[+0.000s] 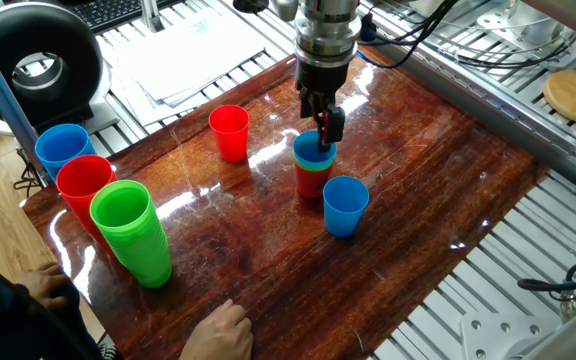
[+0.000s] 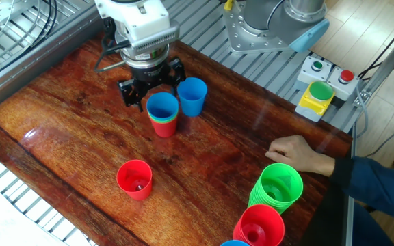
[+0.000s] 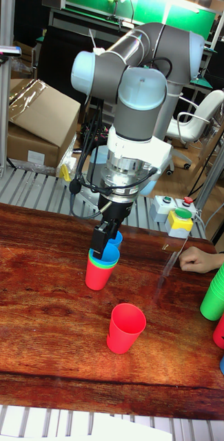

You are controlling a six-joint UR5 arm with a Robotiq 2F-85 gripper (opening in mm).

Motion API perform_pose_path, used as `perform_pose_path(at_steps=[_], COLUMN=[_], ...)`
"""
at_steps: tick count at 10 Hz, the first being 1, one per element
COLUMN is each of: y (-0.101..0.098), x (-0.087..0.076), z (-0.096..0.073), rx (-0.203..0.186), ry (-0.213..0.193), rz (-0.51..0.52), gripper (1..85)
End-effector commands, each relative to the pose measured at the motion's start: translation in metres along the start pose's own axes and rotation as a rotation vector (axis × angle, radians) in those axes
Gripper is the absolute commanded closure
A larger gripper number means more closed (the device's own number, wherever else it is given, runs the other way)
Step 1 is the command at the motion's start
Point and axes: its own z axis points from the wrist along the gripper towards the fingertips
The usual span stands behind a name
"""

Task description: Stack the cups

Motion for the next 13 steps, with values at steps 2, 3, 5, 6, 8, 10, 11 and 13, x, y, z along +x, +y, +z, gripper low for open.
perform_pose_path(at_steps=[2, 3, 5, 6, 8, 10, 11, 13], y=[-0.005, -0.007, -0.010, -0.013, -0.017, -0.017, -0.017, -0.015], x=[-0.003, -0.003, -0.008, -0.010, -0.014, -0.016, -0.014, -0.013], z=[0.004, 0.006, 0.012, 0.015, 0.019, 0.021, 0.023, 0.029], rx=[0.010, 0.018, 0.025, 0.036, 0.048, 0.050, 0.051, 0.059], ry=[-0.018, -0.019, -0.038, -0.043, -0.058, -0.066, -0.063, -0.074], rz=[-0.004, -0.011, -0.015, -0.017, -0.023, -0.031, -0.039, -0.046], gripper=[13.3, 14.0, 17.0, 19.3, 23.3, 24.7, 24.7, 25.0])
